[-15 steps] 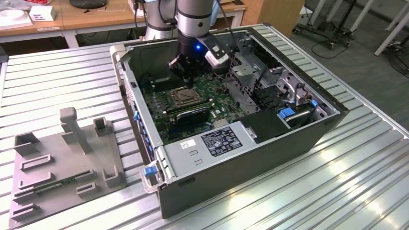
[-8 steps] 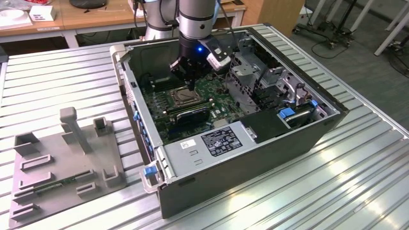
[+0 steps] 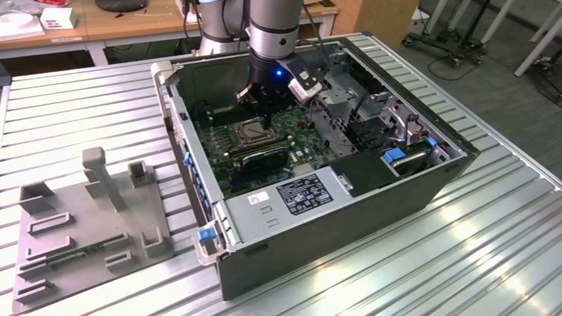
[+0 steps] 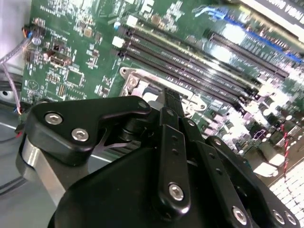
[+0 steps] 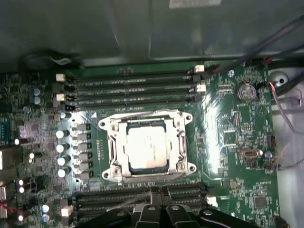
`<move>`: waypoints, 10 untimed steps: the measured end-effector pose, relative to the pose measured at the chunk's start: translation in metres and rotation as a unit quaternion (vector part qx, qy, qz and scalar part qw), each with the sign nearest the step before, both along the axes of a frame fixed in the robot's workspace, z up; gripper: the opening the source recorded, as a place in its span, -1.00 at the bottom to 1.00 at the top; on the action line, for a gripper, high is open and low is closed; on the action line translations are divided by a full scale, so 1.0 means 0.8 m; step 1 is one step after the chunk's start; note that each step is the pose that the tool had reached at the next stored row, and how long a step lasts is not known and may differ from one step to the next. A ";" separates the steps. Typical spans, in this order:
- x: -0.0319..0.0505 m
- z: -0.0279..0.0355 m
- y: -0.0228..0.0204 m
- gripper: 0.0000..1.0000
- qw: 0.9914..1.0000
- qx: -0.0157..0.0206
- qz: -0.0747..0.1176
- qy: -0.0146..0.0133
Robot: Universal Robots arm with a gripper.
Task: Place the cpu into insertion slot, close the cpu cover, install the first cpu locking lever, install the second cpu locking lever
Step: 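Install the second cpu locking lever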
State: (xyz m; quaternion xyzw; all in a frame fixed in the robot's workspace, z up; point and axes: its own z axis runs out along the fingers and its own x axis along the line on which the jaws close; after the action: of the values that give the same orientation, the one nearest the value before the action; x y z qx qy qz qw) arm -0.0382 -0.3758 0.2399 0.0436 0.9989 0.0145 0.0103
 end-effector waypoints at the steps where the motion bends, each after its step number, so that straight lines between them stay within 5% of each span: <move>1: 0.000 0.0000 -0.0006 -0.79 1.000 0.000 0.000 0.000; 10: -0.013 -0.0039 -0.0007 -0.79 1.000 0.000 0.000 0.000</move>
State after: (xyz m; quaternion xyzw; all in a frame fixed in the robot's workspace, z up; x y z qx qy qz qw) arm -0.0488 -0.3763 0.2368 0.0436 0.9989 0.0144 0.0103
